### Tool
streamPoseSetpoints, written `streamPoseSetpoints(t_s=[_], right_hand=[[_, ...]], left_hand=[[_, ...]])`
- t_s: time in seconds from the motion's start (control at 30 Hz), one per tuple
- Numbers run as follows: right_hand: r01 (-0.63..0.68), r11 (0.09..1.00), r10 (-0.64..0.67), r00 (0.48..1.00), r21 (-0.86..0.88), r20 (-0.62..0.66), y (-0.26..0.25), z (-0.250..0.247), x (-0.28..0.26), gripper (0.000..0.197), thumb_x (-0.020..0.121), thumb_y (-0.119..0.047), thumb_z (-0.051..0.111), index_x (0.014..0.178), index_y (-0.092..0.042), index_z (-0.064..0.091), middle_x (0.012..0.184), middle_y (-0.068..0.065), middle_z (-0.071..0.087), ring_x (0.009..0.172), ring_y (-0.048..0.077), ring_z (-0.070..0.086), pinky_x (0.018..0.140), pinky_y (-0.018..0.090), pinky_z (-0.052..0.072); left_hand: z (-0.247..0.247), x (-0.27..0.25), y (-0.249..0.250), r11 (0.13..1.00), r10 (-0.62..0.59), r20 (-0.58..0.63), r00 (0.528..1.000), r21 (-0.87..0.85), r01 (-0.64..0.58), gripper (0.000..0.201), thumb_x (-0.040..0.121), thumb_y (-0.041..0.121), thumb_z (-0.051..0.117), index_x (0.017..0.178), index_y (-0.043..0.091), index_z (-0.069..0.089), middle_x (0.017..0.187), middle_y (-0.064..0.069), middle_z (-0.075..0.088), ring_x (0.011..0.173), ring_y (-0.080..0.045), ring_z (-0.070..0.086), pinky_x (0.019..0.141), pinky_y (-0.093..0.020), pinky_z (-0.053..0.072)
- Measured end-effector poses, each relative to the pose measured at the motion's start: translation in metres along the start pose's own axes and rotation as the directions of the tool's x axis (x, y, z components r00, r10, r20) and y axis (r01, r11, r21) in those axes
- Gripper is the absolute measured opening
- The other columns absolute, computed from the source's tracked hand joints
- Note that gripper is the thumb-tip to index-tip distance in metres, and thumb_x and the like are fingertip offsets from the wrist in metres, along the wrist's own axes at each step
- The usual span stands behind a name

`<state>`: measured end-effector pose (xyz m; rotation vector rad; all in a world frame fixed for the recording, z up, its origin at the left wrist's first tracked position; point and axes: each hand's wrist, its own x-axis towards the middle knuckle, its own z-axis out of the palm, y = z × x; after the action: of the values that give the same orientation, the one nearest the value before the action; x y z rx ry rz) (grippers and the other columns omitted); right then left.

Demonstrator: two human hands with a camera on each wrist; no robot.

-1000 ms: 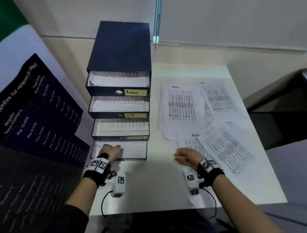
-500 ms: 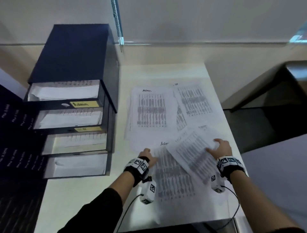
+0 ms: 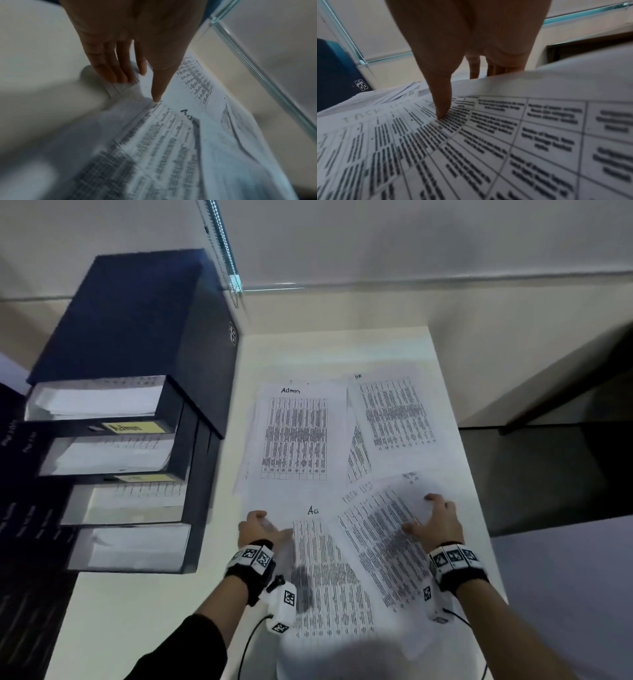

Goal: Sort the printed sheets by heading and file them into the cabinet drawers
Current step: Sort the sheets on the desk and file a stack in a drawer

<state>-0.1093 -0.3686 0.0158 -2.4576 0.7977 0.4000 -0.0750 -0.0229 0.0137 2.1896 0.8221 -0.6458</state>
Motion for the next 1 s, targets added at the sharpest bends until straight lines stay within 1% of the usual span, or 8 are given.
streamPoseSetpoints(t_s=[0.13,0.33,0.5,0.6,0.7,0.8,0.87,1.0], right_hand=[[0.024,0.998,-0.023,0.999,-0.056,0.032,0.002,0.004,-0.004,0.061,0.077,-0.036,0.078,0.126,-0.007,0.058,0.137,0.013,0.038,0.103,0.035,0.061,0.095,0.039,0.049],[0.125,0.992,-0.123,0.987,-0.018,0.100,0.006,0.012,-0.019,0.019,0.076,-0.028,0.080,0.088,-0.016,0.071,0.096,0.003,0.054,0.076,0.019,0.058,0.080,0.031,0.055],[0.148,0.989,-0.135,0.938,-0.016,0.319,0.014,0.013,-0.027,0.012,0.076,-0.020,0.075,0.072,-0.027,0.066,0.068,-0.010,0.064,0.067,0.011,0.062,0.060,0.017,0.048],[0.187,0.978,-0.207,0.827,0.092,0.522,0.009,0.007,-0.024,0.022,0.073,-0.009,0.078,0.064,-0.027,0.068,0.065,-0.008,0.069,0.064,0.003,0.064,0.060,0.011,0.048],[0.139,0.948,-0.282,0.783,0.287,0.554,0.000,-0.009,-0.016,0.033,0.070,0.010,0.071,0.059,-0.021,0.071,0.070,-0.001,0.073,0.069,0.009,0.068,0.071,0.020,0.052],[0.060,0.905,-0.287,0.818,0.421,0.499,-0.014,-0.032,-0.007,0.028,0.074,0.015,0.069,0.072,-0.013,0.072,0.074,0.005,0.073,0.066,0.012,0.067,0.065,0.023,0.051],[0.023,0.872,-0.277,0.847,0.489,0.453,-0.024,-0.041,-0.001,0.013,0.077,-0.001,0.077,0.086,-0.009,0.073,0.078,0.006,0.075,0.068,0.012,0.070,0.061,0.023,0.052],[-0.116,0.759,-0.155,0.924,0.641,0.351,-0.049,-0.042,0.013,0.025,0.074,-0.013,0.081,0.093,0.000,0.072,0.085,0.011,0.076,0.078,0.026,0.074,0.068,0.034,0.059]], left_hand=[[0.005,0.016,-0.006,1.000,0.006,-0.014,1.000,-0.012,-0.006,0.087,0.038,0.048,0.089,0.110,0.027,0.046,0.100,-0.002,0.065,0.088,-0.023,0.067,0.085,-0.039,0.058],[0.000,-0.004,0.007,0.997,0.061,0.204,0.977,0.034,-0.070,0.027,0.064,0.029,0.091,0.083,0.023,0.072,0.082,0.006,0.073,0.082,-0.015,0.069,0.083,-0.028,0.057],[-0.015,0.007,0.016,0.968,0.172,0.306,0.936,0.125,-0.219,0.012,0.078,0.033,0.080,0.078,0.028,0.070,0.090,0.010,0.069,0.090,-0.011,0.063,0.083,-0.019,0.046],[-0.028,0.031,0.037,0.967,0.249,0.244,0.937,-0.016,-0.253,0.010,0.087,0.031,0.070,0.084,0.026,0.061,0.093,-0.001,0.068,0.093,-0.024,0.064,0.092,-0.033,0.051],[-0.045,0.053,0.074,0.929,0.354,0.078,0.932,-0.142,-0.341,0.009,0.097,0.023,0.056,0.090,0.022,0.051,0.087,-0.004,0.058,0.084,-0.020,0.052,0.079,-0.030,0.044],[-0.060,0.074,0.113,0.901,0.399,-0.053,0.916,-0.163,-0.402,0.010,0.100,0.024,0.050,0.104,0.014,0.050,0.101,-0.006,0.058,0.090,-0.021,0.052,0.085,-0.030,0.042],[-0.064,0.089,0.135,0.903,0.395,-0.104,0.913,-0.140,-0.406,0.019,0.101,0.025,0.048,0.110,0.009,0.051,0.105,-0.008,0.059,0.092,-0.023,0.053,0.084,-0.029,0.040],[-0.062,0.118,0.166,0.927,0.308,-0.191,0.932,-0.158,-0.339,0.027,0.102,0.022,0.046,0.120,0.003,0.051,0.117,-0.015,0.061,0.107,-0.032,0.057,0.087,-0.031,0.041]])
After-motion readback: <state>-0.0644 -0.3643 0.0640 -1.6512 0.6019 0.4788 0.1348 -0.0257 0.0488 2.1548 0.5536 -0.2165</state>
